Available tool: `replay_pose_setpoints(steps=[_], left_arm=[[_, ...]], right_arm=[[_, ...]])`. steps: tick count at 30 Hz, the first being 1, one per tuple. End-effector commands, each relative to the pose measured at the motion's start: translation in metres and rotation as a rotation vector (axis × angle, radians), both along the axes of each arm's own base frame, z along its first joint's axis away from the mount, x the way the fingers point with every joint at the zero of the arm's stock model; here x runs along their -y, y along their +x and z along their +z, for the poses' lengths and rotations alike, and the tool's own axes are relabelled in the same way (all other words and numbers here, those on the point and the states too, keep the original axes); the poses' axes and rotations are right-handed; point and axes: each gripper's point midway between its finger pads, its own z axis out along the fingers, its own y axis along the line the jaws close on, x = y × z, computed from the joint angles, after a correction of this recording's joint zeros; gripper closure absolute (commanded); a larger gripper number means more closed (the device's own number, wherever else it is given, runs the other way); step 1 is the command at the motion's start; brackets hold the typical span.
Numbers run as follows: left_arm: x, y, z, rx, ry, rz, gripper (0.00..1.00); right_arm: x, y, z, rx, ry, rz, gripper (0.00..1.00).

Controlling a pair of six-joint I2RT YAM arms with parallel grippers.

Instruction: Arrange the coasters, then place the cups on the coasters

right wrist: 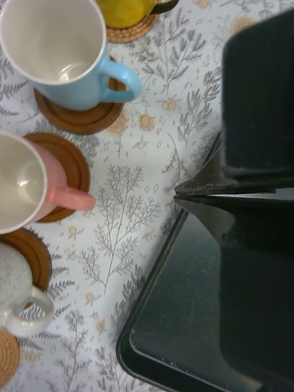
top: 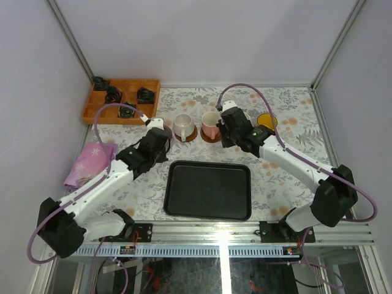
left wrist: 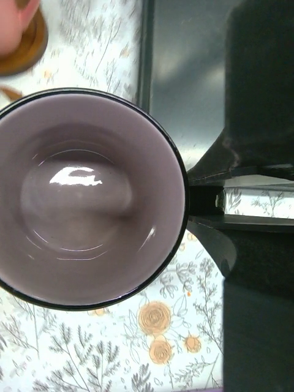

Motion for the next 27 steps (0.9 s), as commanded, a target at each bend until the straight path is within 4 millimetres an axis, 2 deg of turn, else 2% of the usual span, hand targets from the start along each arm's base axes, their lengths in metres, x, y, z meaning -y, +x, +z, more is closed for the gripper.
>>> replay_pose_setpoints(steps=[1, 5, 13, 21, 27], left_arm=[[-0.011, 0.039, 0.012, 0.037, -0.025, 0.076, 1.00], [-0.027, 0.068, -0.003, 0.013, -0.005, 0.126, 1.00], [-0.041, 0.116, -0.018, 0.006, 0.022, 0.132, 1.00], [-0.041, 0.142, -0.024, 0.025, 0.006, 0.097, 1.00], [-0.040, 0.152, -0.027, 0.033, 0.000, 0.051, 1.00]], right_arm=[[-0.025, 0.005, 0.009, 0.012, 0.073, 0.111, 1.00], [-0.034, 0.008, -0.007, -0.015, 0.058, 0.150, 1.00], [-0.045, 0.007, -0.030, -0.060, 0.063, 0.204, 1.00], [-0.056, 0.000, -0.046, -0.108, 0.095, 0.250, 1.00], [-0.059, -0.001, -0.050, -0.129, 0.098, 0.259, 1.00]])
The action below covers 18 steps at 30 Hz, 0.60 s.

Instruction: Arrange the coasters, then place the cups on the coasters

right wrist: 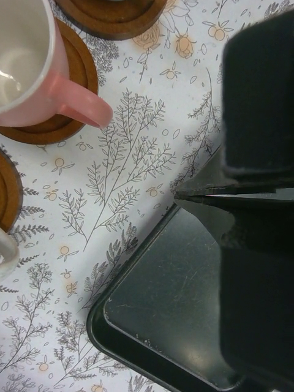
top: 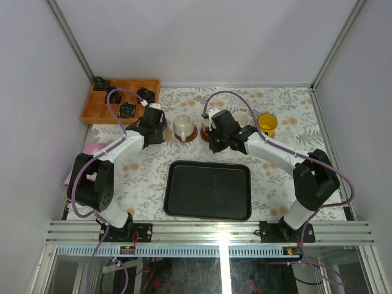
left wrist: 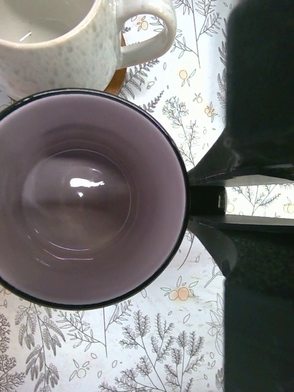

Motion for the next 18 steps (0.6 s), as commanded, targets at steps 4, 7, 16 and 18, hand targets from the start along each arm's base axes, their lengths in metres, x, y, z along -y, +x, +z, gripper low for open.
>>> replay_pose_setpoints(steps=[4, 7, 16, 18], left_arm=[[0.005, 0.046, 0.036, 0.168, -0.029, -0.045, 1.00], [0.005, 0.049, 0.035, 0.167, -0.025, -0.054, 1.00], [0.007, 0.057, 0.034, 0.162, -0.037, -0.071, 1.00], [0.006, 0.057, 0.036, 0.162, -0.037, -0.068, 1.00]], right_arm=[[-0.005, 0.003, 0.004, 0.007, 0.030, 0.014, 1.00], [-0.005, 0.003, 0.003, 0.004, 0.030, 0.011, 1.00], [-0.006, 0.005, 0.008, 0.015, 0.034, 0.007, 1.00], [-0.006, 0.006, 0.007, 0.017, 0.031, 0.006, 1.00]])
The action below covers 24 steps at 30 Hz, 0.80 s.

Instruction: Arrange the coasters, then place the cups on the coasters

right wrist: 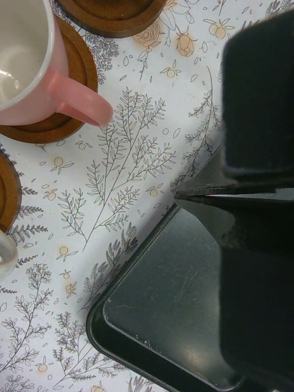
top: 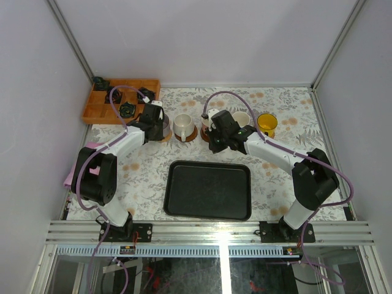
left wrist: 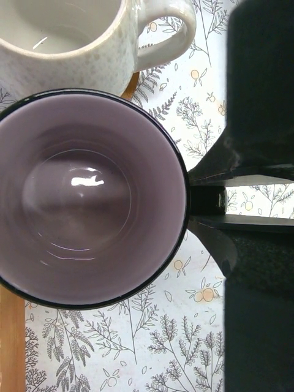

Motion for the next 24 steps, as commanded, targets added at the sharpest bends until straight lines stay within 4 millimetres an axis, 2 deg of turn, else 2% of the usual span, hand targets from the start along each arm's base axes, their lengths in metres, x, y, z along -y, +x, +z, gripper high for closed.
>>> replay_pose_setpoints(steps=[1, 24], left_arm=[[0.006, 0.038, 0.042, 0.170, -0.032, -0.004, 1.00], [0.005, 0.026, 0.015, 0.105, -0.038, 0.002, 1.00]], right_arm=[[-0.004, 0.007, 0.015, 0.036, 0.033, -0.001, 1.00], [-0.003, 0.007, 0.014, 0.034, 0.028, -0.005, 1.00]])
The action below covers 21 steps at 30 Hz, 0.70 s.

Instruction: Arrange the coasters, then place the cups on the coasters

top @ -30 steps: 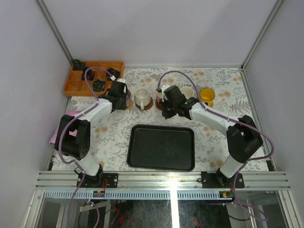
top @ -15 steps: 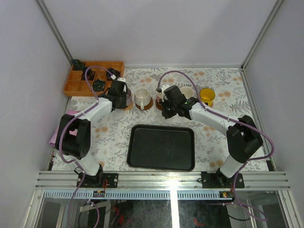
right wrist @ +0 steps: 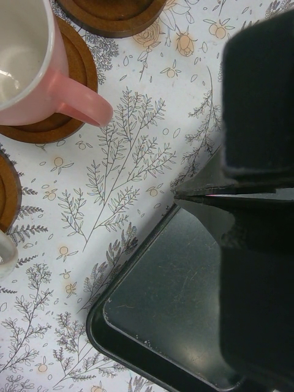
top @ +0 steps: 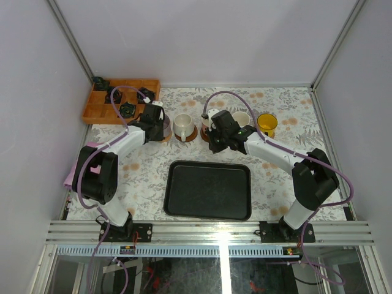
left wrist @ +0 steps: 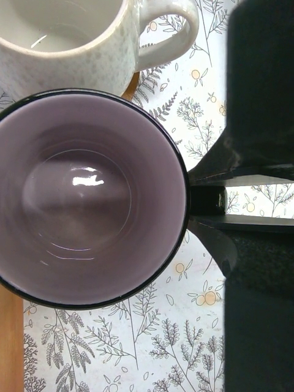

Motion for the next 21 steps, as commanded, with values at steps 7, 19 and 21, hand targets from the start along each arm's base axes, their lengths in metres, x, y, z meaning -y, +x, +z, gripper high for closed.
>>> replay_pose_setpoints(steps=[7, 19, 21], left_arm=[[0.001, 0.021, 0.012, 0.103, -0.022, 0.018, 1.00], [-0.005, 0.016, 0.008, 0.086, -0.008, 0.048, 0.50], [-0.006, 0.015, 0.008, 0.085, -0.010, 0.058, 0.42]], right_arm=[[-0.003, 0.006, 0.013, 0.031, 0.025, -0.004, 1.00], [-0.002, 0.007, 0.003, 0.009, 0.006, -0.005, 1.00], [-0.002, 0.006, 0.002, 0.007, 0.004, -0.004, 1.00]])
